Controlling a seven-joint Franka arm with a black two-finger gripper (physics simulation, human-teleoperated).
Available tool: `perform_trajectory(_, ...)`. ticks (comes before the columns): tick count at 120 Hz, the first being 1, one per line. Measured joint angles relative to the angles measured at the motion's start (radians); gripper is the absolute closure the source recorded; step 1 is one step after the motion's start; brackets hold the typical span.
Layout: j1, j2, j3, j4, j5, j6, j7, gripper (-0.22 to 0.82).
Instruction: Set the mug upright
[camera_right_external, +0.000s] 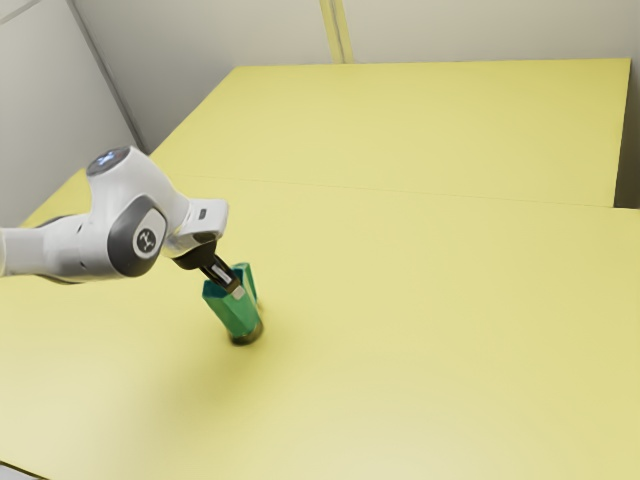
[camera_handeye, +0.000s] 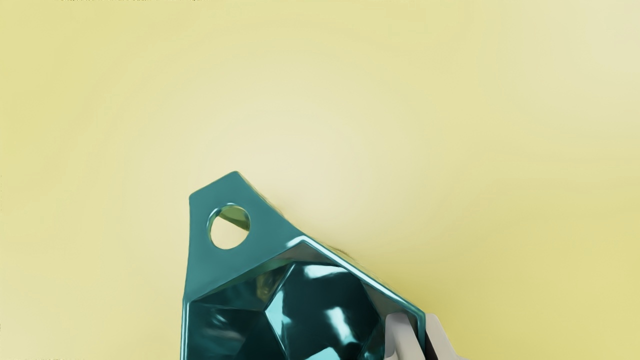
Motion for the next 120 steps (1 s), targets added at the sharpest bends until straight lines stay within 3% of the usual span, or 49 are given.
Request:
perform_trajectory(86, 0.000, -0.001, -0.012, -0.045, -0.004, 0.083, -0.182, 0.78)
perform_trajectory(99, 0.000, 0.001, -0.013, -0.045, -0.007, 0.081, -0.194, 0.65)
perform_trajectory(120, 0.000, 0.005, -0.013, -0.042, -0.011, 0.079, -0.209, 0.35)
